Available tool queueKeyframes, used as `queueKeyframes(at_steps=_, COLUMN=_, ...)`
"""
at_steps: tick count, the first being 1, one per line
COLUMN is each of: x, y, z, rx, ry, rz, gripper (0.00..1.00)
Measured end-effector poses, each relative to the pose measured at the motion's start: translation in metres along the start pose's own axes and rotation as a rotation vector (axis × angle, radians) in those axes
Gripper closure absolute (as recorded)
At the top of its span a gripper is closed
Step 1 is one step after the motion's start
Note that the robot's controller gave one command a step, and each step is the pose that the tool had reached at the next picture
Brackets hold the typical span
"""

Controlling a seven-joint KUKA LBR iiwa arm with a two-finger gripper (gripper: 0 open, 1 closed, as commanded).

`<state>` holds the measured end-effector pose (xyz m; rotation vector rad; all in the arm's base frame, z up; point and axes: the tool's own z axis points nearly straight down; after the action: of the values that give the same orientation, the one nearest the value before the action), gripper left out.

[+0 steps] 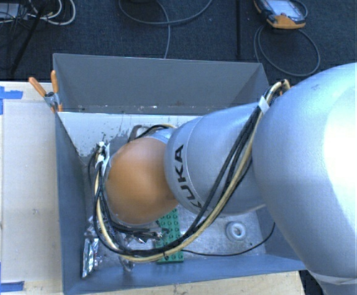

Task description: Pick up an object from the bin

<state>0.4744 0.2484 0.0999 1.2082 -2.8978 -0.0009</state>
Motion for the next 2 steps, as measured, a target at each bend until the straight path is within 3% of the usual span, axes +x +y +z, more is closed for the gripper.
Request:
queueKeyframes(at_steps=1, x=-0.024, y=-0.028, z=-0.013, rx=0.002, ry=-0.004, rz=0.02, gripper=0.0)
queueKeyframes(at_steps=2, x=-0.023, y=-0.028, z=0.028, rx=0.004, ry=-0.004, rz=-0.385, gripper=0.0)
